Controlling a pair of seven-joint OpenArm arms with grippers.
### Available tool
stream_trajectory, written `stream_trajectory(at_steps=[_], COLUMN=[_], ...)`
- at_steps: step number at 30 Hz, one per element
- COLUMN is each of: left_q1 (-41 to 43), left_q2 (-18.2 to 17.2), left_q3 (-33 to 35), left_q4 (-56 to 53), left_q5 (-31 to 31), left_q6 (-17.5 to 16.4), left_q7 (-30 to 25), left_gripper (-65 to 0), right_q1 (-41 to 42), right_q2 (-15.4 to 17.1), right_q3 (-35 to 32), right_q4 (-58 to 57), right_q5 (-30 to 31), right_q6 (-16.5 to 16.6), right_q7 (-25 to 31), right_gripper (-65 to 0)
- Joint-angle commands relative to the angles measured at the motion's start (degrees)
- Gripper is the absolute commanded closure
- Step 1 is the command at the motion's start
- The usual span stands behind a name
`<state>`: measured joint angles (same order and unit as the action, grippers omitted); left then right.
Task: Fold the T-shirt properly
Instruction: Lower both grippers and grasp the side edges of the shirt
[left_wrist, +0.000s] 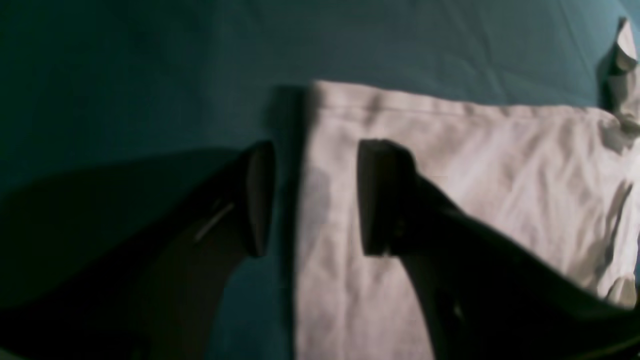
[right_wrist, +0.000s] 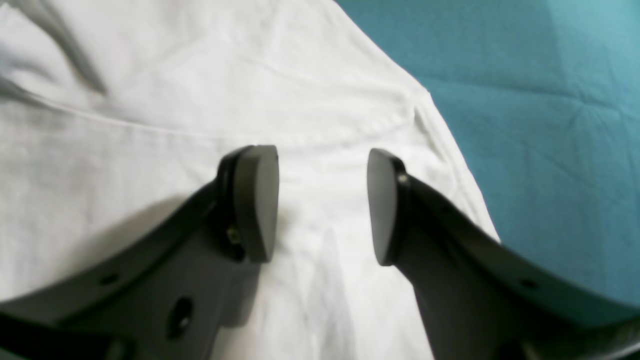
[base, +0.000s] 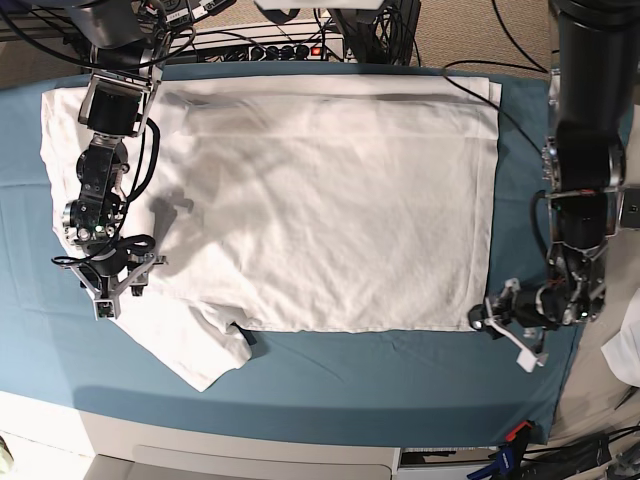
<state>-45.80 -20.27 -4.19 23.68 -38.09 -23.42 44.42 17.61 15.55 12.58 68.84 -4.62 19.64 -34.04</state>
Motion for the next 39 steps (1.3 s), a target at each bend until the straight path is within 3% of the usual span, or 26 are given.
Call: stream_trajectory(at_steps=[1,5,15,26,32,39], left_q1=[-2.27,-1.95,1.49,3.06,3.06,2.95], left_q2=[-0.26,0.22,-2.12,2.38,2.29,2.16], left_q3=[-0.17,-0.17,-0.17,-0.17,-0.17,-0.17], left_q4=[0.83,0.83,0.85,0.85,0.85,0.96], left_q5=[0.26,5.07,2.56,-0.52,-0.52,-0.52], left_q6=[-0.42,0.76,1.27,-2.14,-2.1,-2.12], left_q7=[-1.16,-2.51,-2.84,-2.27,-2.54,-3.34], left_gripper=[-26.8,-26.8,-26.8,-26.3,-7.9,-7.1], right_q1=[1.6,1.6,1.6,1.57,1.57,1.57], right_q2=[0.81,0.81,0.81,0.81,0.83,0.83], right_q3=[0.17,0.17,0.17,0.17,0.17,0.17], right_q4=[0.83,0.85,0.85,0.83,0.85,0.85], right_q5=[0.09,0.07,0.09,0.11,0.09,0.09], right_q6=[-0.24,-0.24,-0.24,-0.22,-0.24,-0.24], right_q7=[1.4,1.22,1.38,1.27,1.07,1.07], right_gripper=[-28.7,-28.7,-28.7,-28.7,-28.7,-28.7])
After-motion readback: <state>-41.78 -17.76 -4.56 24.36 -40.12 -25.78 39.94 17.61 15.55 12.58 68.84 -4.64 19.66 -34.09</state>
